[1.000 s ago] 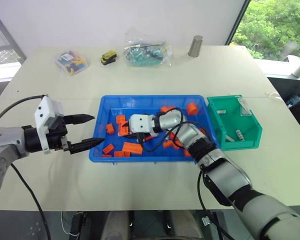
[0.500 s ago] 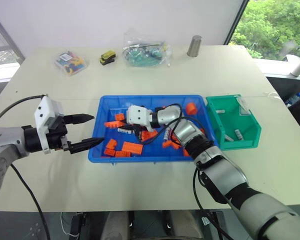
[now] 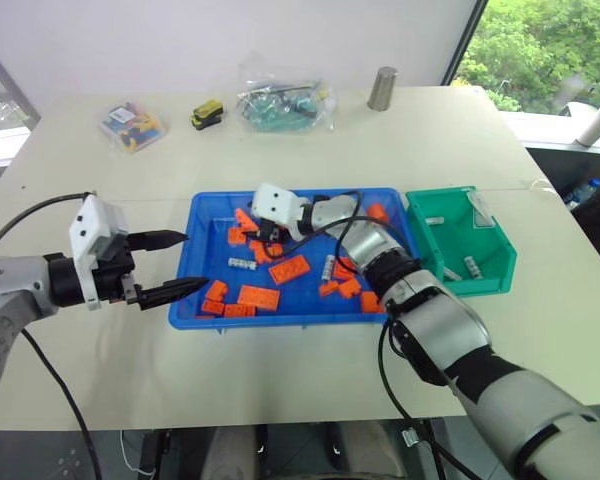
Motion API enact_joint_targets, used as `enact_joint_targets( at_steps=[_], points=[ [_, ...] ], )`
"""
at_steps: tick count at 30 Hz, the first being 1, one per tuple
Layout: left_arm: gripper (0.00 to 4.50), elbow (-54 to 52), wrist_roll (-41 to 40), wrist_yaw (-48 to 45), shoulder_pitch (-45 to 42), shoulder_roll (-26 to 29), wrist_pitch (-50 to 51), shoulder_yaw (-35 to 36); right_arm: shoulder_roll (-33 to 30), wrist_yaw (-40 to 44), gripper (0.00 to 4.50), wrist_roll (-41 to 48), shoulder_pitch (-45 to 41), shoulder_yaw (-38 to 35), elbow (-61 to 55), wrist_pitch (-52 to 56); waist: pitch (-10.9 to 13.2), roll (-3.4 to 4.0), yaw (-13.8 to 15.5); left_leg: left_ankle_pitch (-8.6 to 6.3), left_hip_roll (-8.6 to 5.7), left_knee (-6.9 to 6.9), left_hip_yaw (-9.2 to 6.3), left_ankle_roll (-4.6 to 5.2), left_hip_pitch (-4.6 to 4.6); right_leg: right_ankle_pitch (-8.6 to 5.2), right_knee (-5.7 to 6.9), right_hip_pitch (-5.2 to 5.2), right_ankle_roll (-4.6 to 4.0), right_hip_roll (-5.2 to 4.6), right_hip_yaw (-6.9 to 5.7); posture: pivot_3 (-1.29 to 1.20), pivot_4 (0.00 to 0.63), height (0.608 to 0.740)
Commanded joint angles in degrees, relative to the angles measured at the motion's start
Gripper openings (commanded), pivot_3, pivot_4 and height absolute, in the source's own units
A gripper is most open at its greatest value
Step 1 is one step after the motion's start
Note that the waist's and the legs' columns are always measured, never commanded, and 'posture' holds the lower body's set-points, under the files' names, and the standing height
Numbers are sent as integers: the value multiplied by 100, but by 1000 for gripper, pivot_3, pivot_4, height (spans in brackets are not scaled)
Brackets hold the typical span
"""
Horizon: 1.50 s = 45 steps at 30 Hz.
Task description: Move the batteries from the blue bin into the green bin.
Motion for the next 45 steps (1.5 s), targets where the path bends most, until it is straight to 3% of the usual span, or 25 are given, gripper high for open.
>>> enact_joint_targets(
  at_steps=[1, 5, 10, 24, 27, 31, 38, 45],
  points=[
    [4500, -61, 11, -70, -13, 79, -122, 197, -147, 724, 2961, 379, 237, -20, -1432, 1022, 0, 0, 4, 0, 0, 0, 0, 1, 0, 0, 0, 0, 0, 1, -1, 0, 150, 739],
    [4500, 43, 56, -181, 18, 129, -168, 233, -325, 1261, 2961, 431, 457, 263, -2557, 2278, 0, 0, 0, 1, 4, 2, -1, 1, 2, 0, 5, -1, 0, 4, -2, 0, 150, 739],
    [4500, 65, 85, -187, -11, 128, -185, 210, -338, 1351, 2961, 366, 527, 504, -2865, 2989, -1, -1, 3, 1, 6, 2, 0, 1, 2, 0, 4, -1, 0, 8, -3, 0, 150, 739],
    [4500, -29, 71, -100, 22, 85, -180, 263, 94, 851, 2961, -191, 277, 1036, -1184, 2165, -2, -3, -1, 1, 7, 2, 0, 0, 3, 0, 4, -2, 0, 12, -3, 0, 150, 739],
    [4500, -36, 70, -89, 32, 80, -181, 271, 114, 812, 2102, -279, 262, 1066, -941, 1908, -6, -10, 5, 1, 6, 3, 0, 0, 3, 0, 4, 0, 0, 11, -3, 0, 150, 739],
    [4500, -47, 66, -108, 38, 62, -183, 249, 55, 1016, 195, -190, 353, 1000, -1173, 1956, -7, -11, 4, 1, 6, 3, -1, 0, 6, 0, 5, 3, -1, 10, -4, 0, 150, 739],
    [4500, -59, -8, -205, -144, -30, -169, -9, -418, 1548, 91, 358, 641, 563, -2849, 3109, -7, -11, 21, 1, 7, 2, -2, 0, 4, 0, 4, 2, -1, 10, -4, 0, 150, 739],
    [4500, 43, -3, -168, -735, -414, -229, -546, -2141, 1410, 91, 1530, 902, -1452, -4938, 5768, -7, -14, 185, 1, 4, 6, -5, 1, 0, 0, -2, 5, -1, 4, -8, 0, 150, 739]
  ],
)
